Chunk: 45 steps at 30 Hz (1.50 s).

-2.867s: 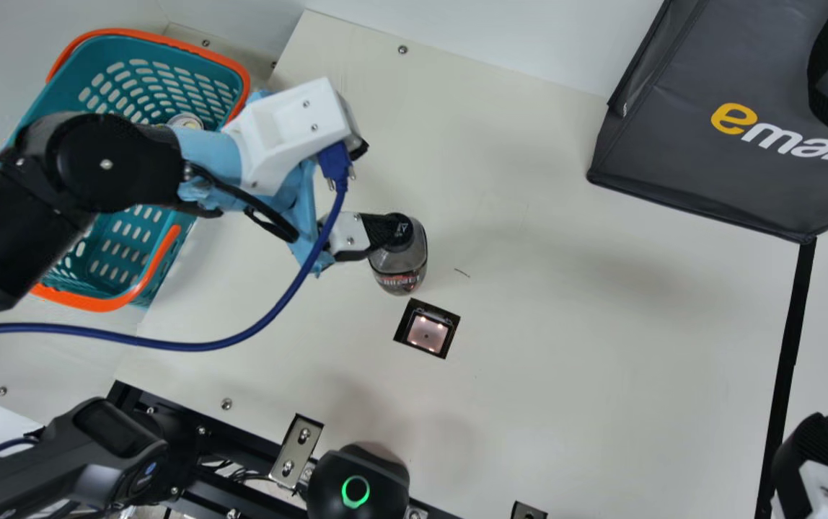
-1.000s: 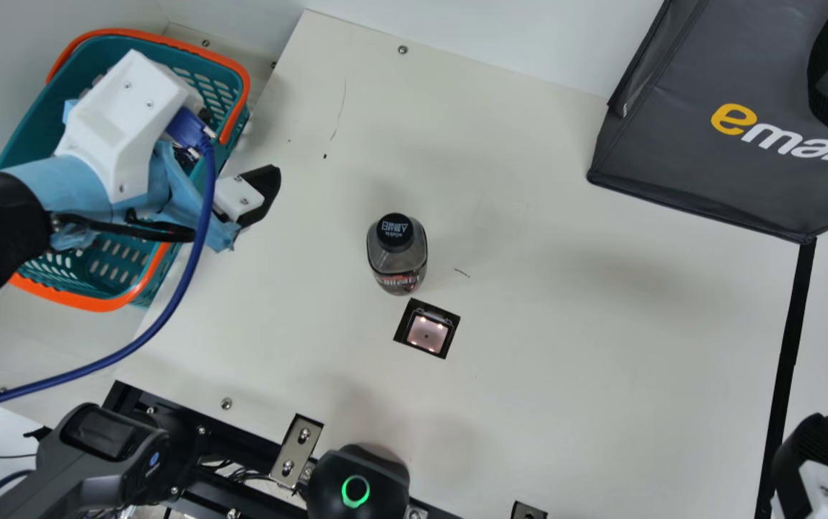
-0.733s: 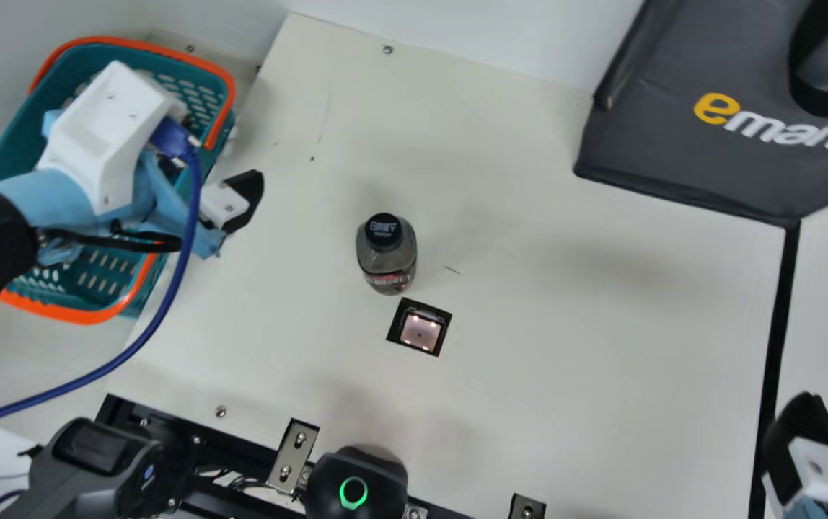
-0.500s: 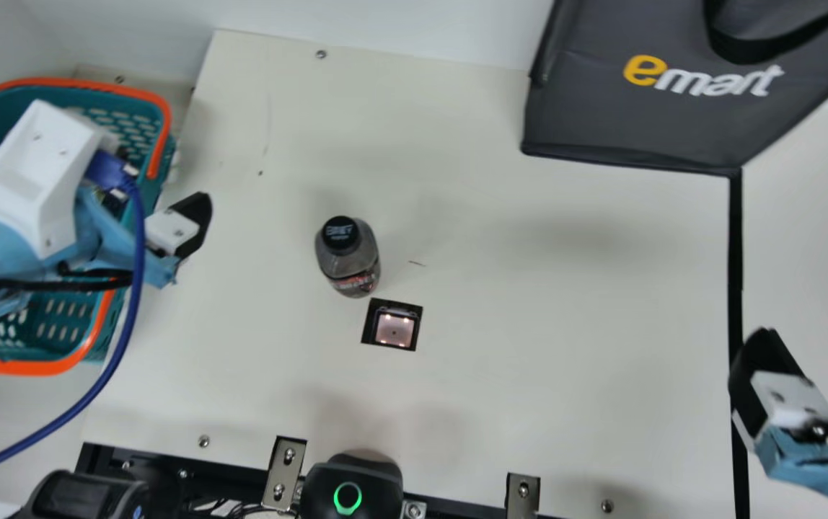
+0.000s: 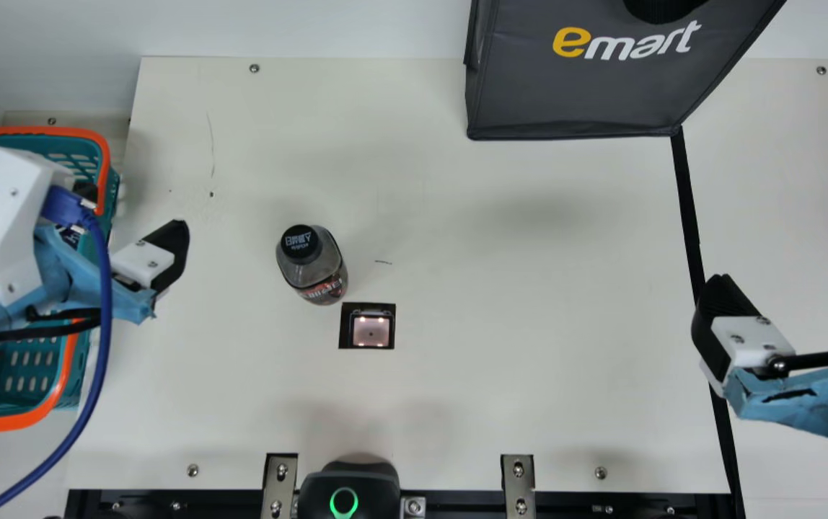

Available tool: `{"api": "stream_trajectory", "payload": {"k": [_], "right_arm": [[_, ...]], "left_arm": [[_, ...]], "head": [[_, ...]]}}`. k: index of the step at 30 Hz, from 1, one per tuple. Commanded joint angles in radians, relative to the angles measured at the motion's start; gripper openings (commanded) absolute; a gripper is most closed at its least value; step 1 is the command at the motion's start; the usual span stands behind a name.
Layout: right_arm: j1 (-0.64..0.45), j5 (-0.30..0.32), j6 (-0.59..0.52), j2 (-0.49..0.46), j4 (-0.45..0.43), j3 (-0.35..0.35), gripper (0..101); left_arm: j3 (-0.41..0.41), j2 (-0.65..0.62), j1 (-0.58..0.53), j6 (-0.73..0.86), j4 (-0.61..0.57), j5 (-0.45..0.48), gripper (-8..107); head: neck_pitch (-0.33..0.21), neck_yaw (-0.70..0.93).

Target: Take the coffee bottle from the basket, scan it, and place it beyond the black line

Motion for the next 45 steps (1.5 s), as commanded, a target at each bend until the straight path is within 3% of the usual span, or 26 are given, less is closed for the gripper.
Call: {"api": "stream_trajectory", "payload": {"k": [1, 29, 45], "right_arm": [[0.0, 0.0, 0.0, 0.0, 0.0, 0.0, 91], [0.0, 0.001, 0.0, 0.0, 0.001, 0.0, 91], [0.0, 0.001, 0.0, 0.0, 0.001, 0.0, 91]], "left_arm": [[-0.003, 0.003, -0.019, -0.021, 0.012, 0.003, 90], [-0.103, 0.096, -0.491, -0.717, 0.466, 0.082, 90], [-0.172, 0.194, -0.643, -0.984, 0.581, 0.162, 90]], "head": [[-0.017, 0.0], [-0.017, 0.0], [-0.017, 0.0]]}}
